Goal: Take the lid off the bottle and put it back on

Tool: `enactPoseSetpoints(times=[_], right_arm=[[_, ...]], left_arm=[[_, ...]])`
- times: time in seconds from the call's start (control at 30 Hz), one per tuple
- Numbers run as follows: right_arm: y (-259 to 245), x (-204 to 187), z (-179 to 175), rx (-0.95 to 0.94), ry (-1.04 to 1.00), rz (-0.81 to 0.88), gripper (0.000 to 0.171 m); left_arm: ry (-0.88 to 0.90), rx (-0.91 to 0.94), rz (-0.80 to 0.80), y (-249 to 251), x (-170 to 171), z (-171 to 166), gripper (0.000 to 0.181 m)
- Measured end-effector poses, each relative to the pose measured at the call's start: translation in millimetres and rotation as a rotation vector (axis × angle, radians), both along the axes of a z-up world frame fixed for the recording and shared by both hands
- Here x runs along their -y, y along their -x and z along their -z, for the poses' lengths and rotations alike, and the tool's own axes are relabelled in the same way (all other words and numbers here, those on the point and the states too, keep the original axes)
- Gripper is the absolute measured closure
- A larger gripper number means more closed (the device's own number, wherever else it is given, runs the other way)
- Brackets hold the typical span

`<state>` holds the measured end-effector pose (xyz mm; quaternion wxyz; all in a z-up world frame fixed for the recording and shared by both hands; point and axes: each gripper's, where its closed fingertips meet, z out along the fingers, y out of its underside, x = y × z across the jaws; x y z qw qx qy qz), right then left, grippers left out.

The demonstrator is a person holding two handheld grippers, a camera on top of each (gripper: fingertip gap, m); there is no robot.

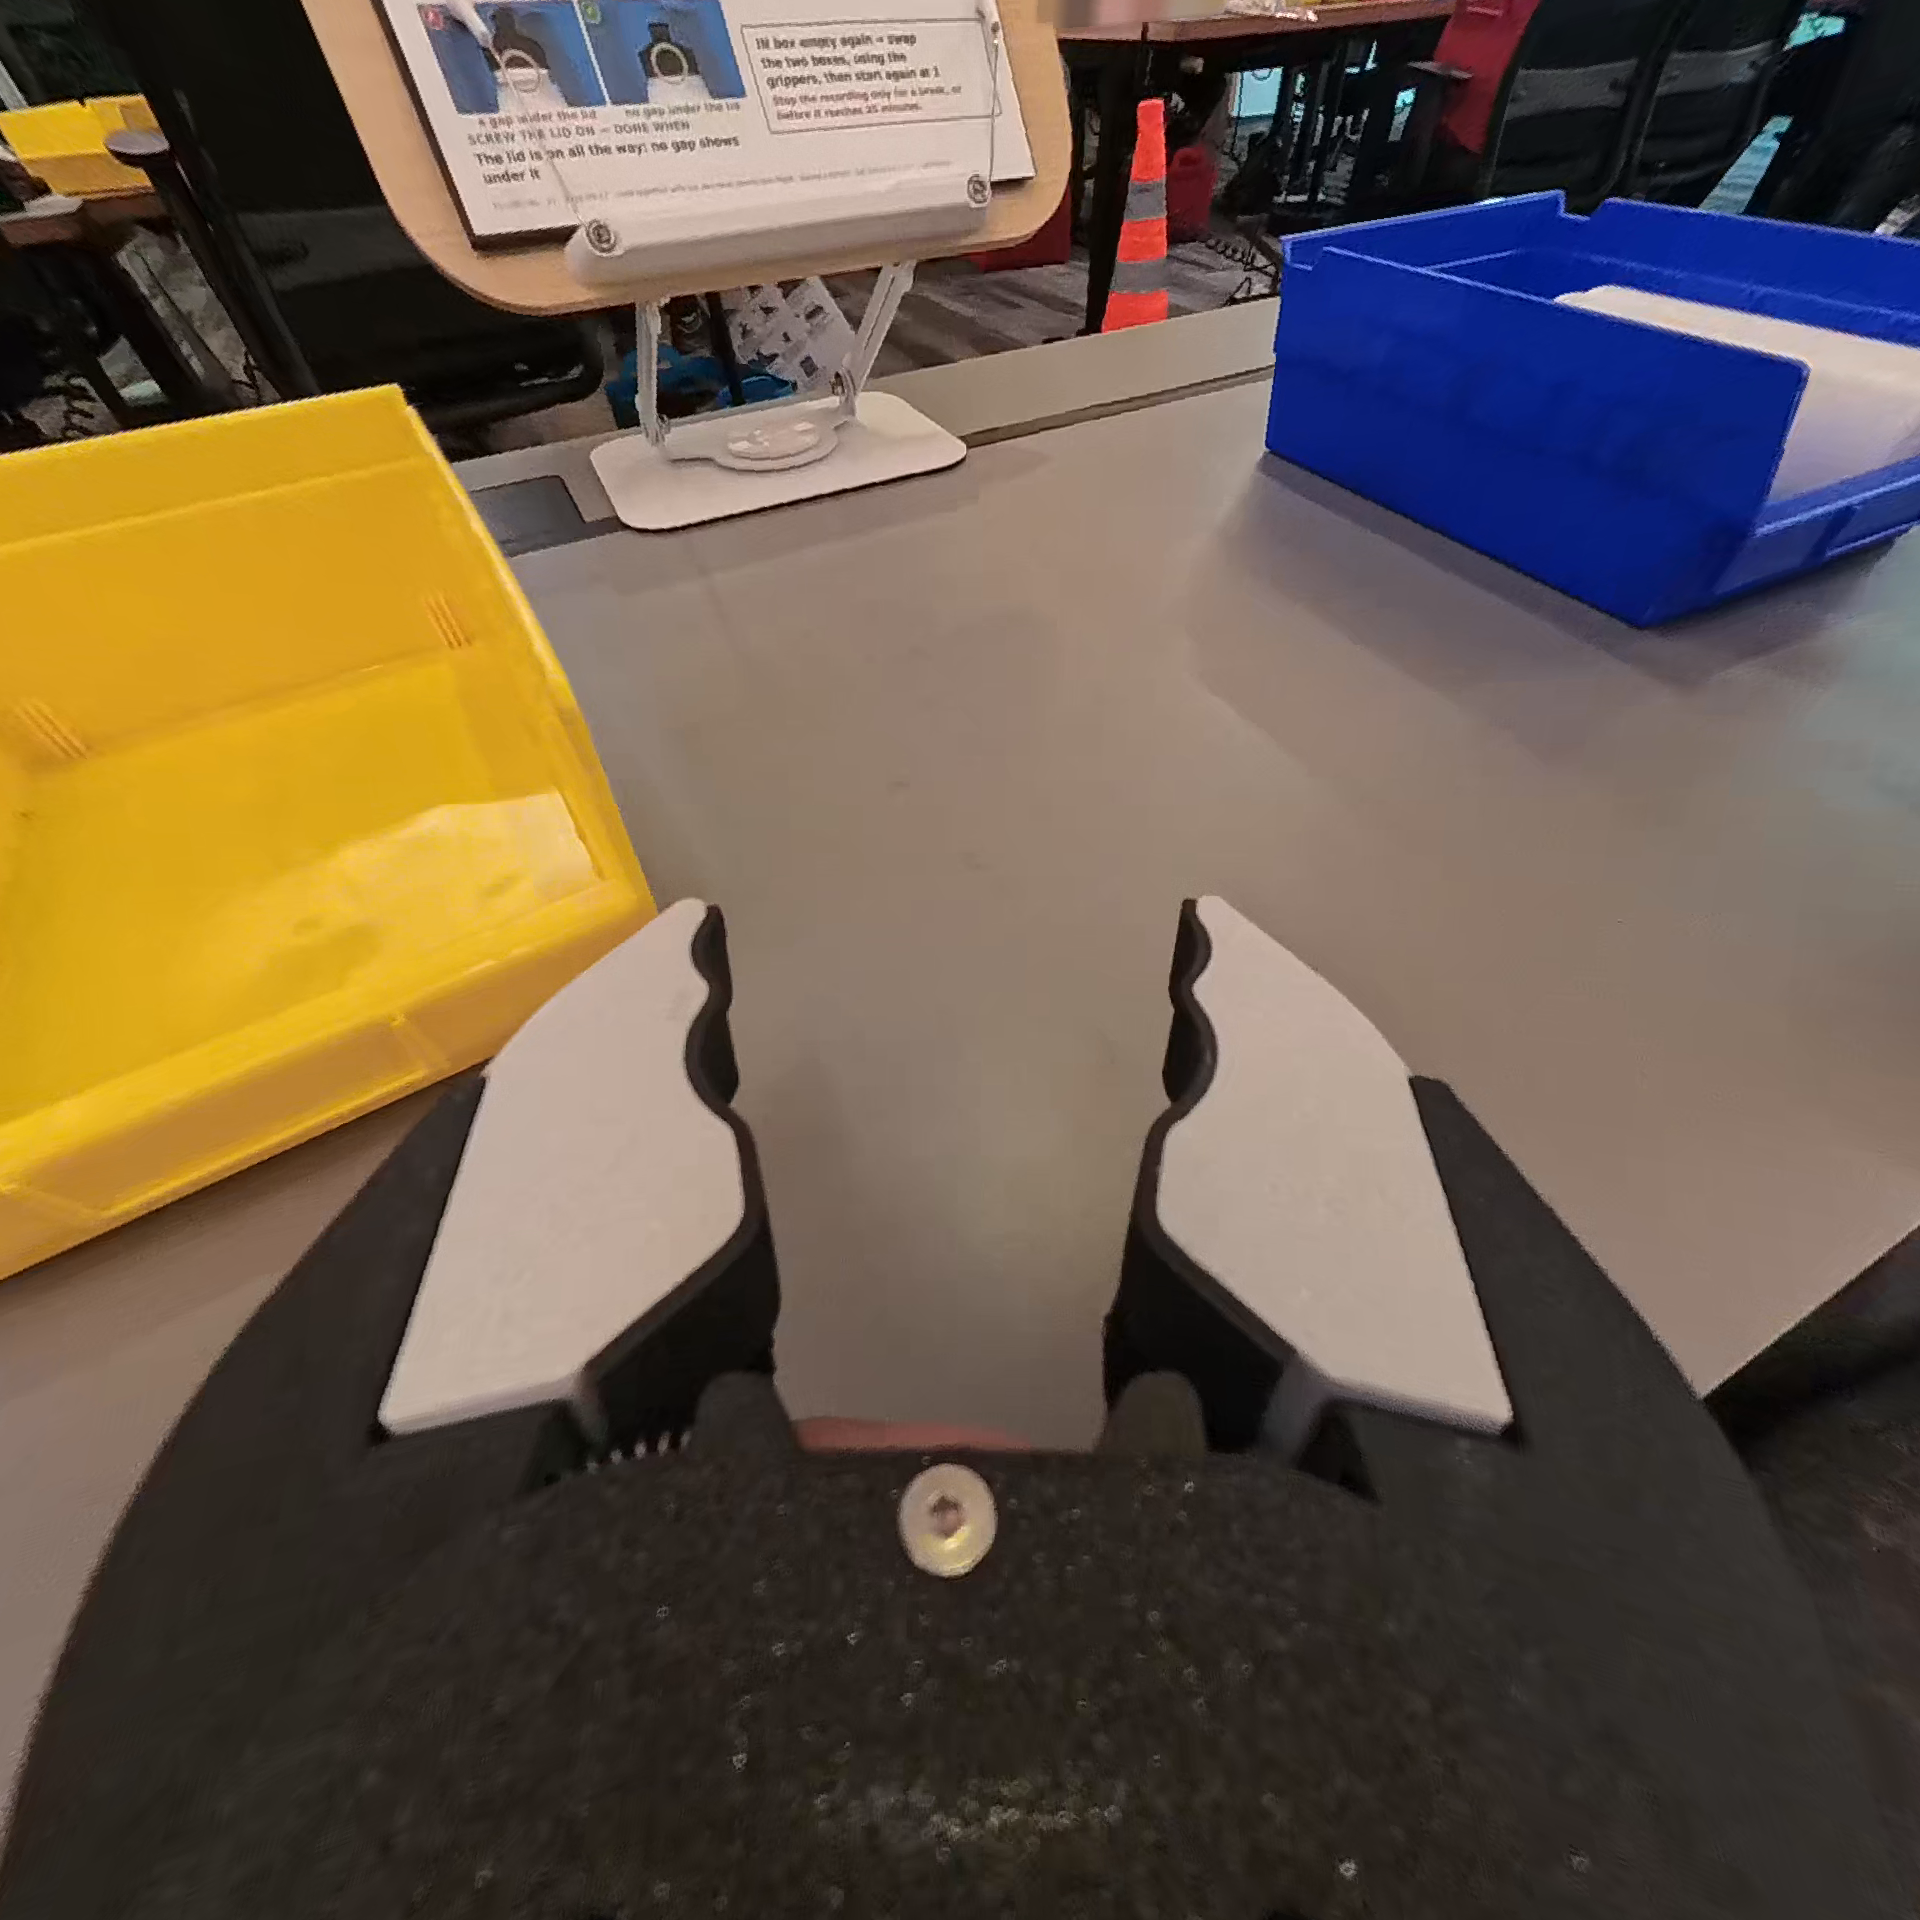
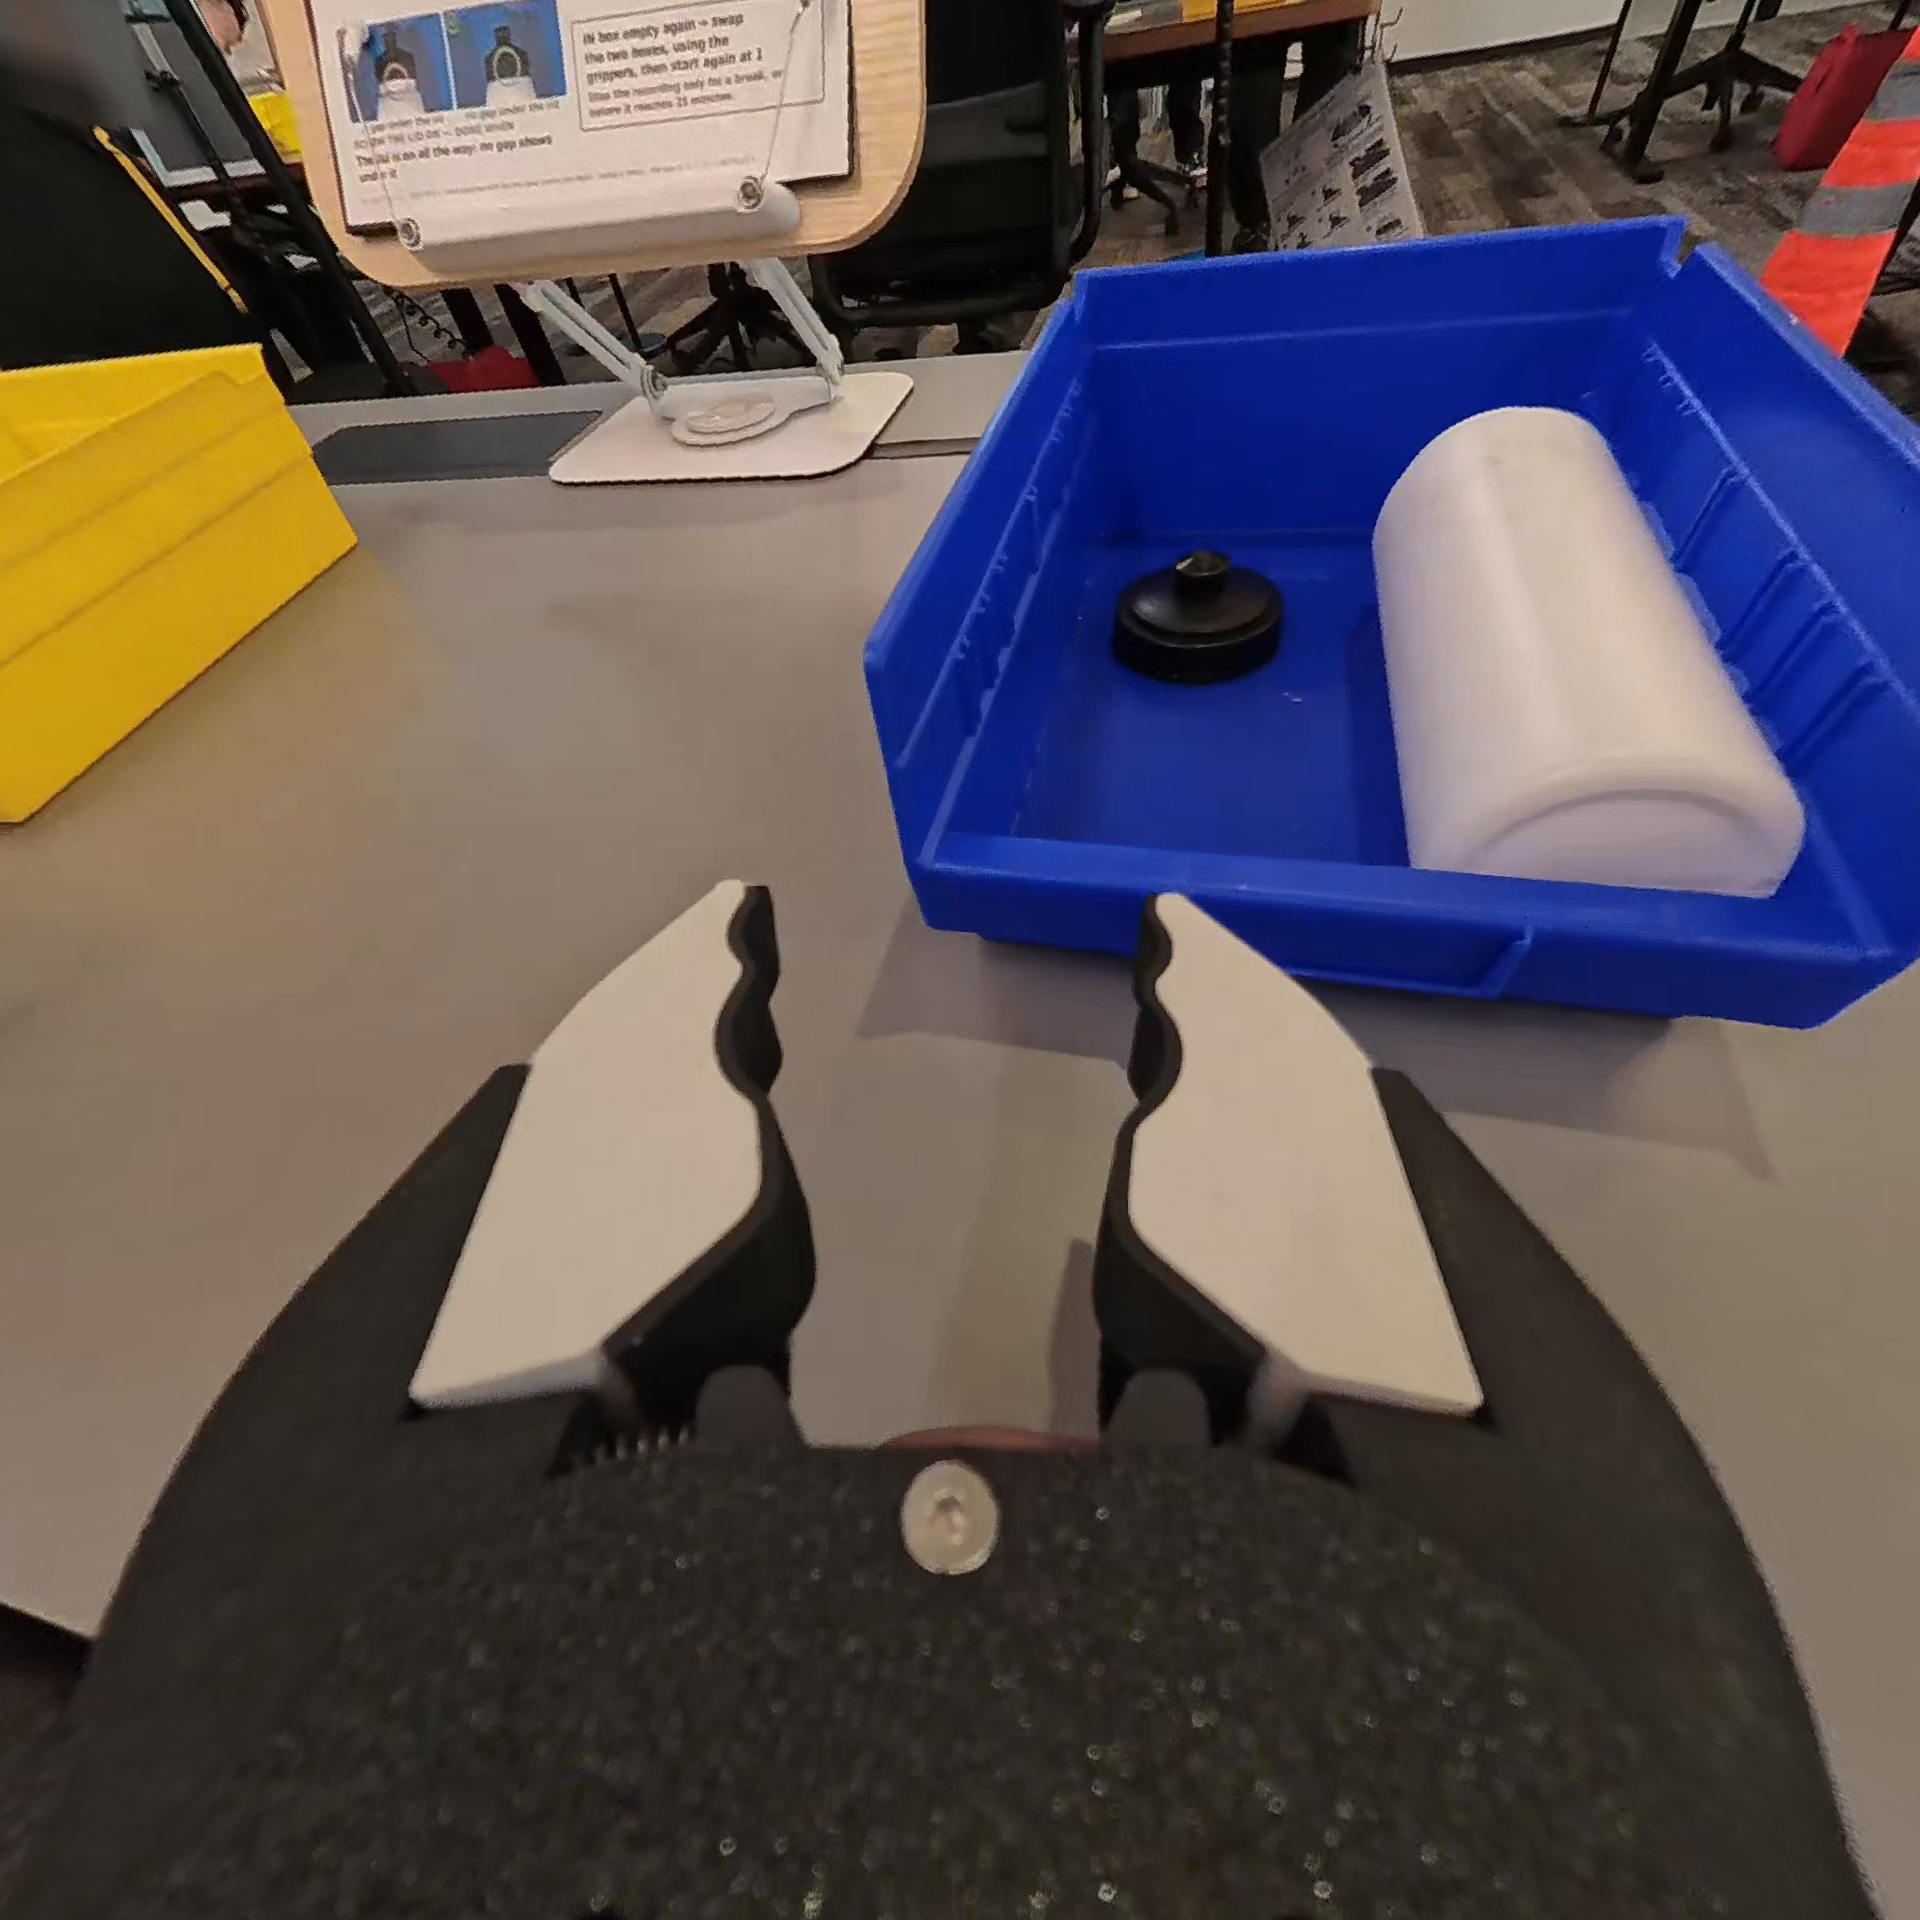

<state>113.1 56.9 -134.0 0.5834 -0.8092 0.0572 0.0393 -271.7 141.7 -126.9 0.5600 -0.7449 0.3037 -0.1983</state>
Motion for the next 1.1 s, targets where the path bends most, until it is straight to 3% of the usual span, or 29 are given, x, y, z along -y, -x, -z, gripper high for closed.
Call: enactPoseSetpoints(times=[0.17,0.37,0.6,0.7,0.77,0.87,0.97,1.1], right_arm=[[7,-7,13,-0.009,0.054,-0.031,0.098],[25,-56,18,-0.013,0.071,-0.043,0.074],[50,-100,21,-0.014,0.071,-0.081,0.07],[69,-104,23,0.01,0.098,-0.129,0.057],[95,-100,20,-0.023,0.107,-0.242,0.061],[137,-81,2,-0.065,0.051,-0.447,0.094],[160,-47,-19,-0.066,-0.003,-0.525,0.086],[146,-1,-48,-0.011,-0.141,-0.402,0.085]], left_arm=[[0.017,0.005,0.013,-3,2,2,0.101],[0.073,0.026,0.034,-7,3,8,0.103],[0.076,0.024,0.05,-9,5,9,0.103],[0.081,0.012,0.061,-11,6,12,0.103],[0.08,0.005,0.072,-15,7,14,0.103],[0.08,-0.008,0.108,-27,11,17,0.102],[0.048,-0.006,0.164,-50,16,15,0.097],[0.017,0.088,0.28,-99,31,-1,0.091]])
